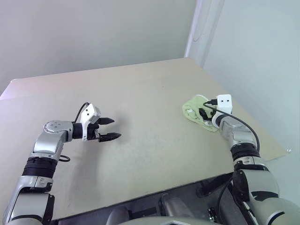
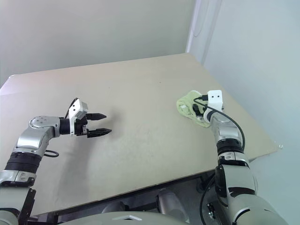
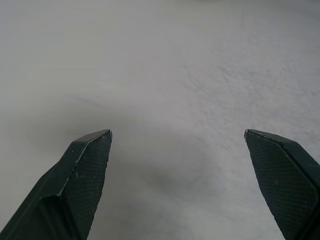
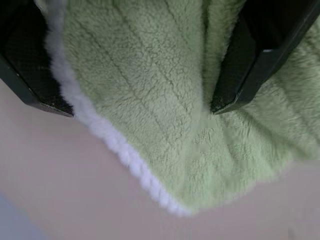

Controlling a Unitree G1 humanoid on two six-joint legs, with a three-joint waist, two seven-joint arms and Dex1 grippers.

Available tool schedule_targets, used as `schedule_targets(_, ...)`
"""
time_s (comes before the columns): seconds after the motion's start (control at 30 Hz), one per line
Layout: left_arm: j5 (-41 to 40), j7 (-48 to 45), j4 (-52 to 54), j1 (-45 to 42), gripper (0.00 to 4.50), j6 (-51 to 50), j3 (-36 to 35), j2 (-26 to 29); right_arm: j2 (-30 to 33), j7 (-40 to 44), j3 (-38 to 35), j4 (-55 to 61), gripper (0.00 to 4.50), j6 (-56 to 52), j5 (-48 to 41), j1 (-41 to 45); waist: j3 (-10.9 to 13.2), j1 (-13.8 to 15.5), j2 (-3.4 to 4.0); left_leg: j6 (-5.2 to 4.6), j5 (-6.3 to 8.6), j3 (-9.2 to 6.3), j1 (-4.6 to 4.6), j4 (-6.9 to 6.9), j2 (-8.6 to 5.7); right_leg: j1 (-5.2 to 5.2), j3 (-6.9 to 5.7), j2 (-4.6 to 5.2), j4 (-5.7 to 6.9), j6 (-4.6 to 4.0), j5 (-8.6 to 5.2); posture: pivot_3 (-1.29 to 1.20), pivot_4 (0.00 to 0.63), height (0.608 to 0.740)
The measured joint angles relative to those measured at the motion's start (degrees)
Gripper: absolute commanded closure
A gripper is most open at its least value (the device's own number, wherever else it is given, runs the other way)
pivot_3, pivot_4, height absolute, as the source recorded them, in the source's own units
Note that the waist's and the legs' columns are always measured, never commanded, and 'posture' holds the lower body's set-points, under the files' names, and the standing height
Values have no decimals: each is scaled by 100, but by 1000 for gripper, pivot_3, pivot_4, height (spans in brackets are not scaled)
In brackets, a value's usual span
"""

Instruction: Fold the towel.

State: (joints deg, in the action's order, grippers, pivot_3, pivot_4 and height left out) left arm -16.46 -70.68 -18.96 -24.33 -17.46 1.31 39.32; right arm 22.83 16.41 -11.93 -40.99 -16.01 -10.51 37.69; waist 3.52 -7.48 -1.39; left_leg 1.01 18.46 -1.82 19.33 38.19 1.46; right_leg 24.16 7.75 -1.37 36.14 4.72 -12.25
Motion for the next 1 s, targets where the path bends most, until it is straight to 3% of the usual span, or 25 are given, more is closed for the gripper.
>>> schedule_targets(0.27,-39,51,1,4,0,-35,-4,-15,-41,364,-407,1453,19,-209,-721,-285,1,8,2,0,0,-1,2,-3,0,8,0,0,-1,-1,-1,0,0,740)
schedule_targets(0.43,-53,51,-20,-55,0,-93,-13,-32,-164,624,-198,1998,19,-518,-875,-485,2,8,3,0,0,0,1,-3,1,9,0,-2,1,-3,-2,0,0,740)
schedule_targets(1.0,-53,58,0,-8,0,-124,-63,11,-325,318,226,-73,19,190,-88,-147,-1,0,0,0,0,1,0,-2,1,16,0,-1,0,-3,-1,0,0,740)
